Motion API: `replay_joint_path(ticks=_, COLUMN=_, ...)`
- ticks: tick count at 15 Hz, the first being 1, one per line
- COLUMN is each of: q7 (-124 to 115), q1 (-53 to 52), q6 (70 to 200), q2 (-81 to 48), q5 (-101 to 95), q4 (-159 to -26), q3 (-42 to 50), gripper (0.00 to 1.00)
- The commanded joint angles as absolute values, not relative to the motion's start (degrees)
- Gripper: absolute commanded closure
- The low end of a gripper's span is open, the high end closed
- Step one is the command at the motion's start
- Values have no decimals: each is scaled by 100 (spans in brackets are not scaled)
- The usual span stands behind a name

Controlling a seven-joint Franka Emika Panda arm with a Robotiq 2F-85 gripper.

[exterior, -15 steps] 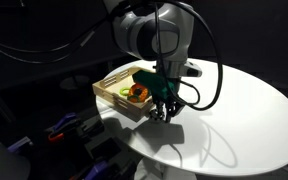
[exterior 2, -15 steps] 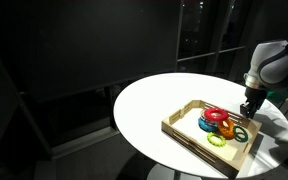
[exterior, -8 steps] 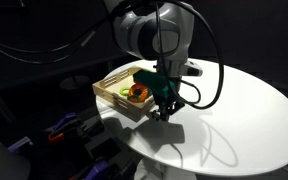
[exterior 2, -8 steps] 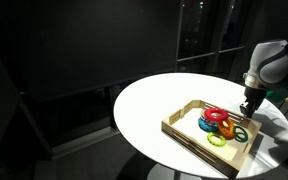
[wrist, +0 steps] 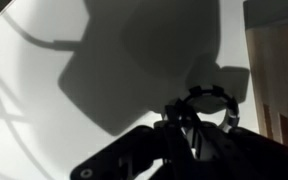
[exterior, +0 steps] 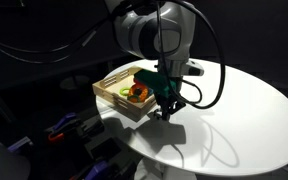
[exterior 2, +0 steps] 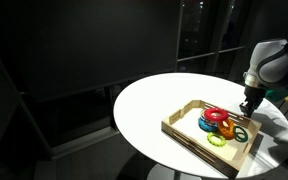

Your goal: Put the ring onto the tray

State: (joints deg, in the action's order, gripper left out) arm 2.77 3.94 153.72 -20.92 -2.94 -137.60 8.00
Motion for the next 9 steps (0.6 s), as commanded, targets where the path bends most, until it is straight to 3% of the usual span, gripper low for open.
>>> replay_joint_path(ticks=1, q7=46, q1=405, q6=15109, q2=-1947, q5=-417, q4=-13631, q3=888, gripper=94)
replay_joint_path(ticks=9, q7=-108, q1=404, q6=14709, q2=-1393, q5=-415, q4=-13650, q3=940, gripper=94)
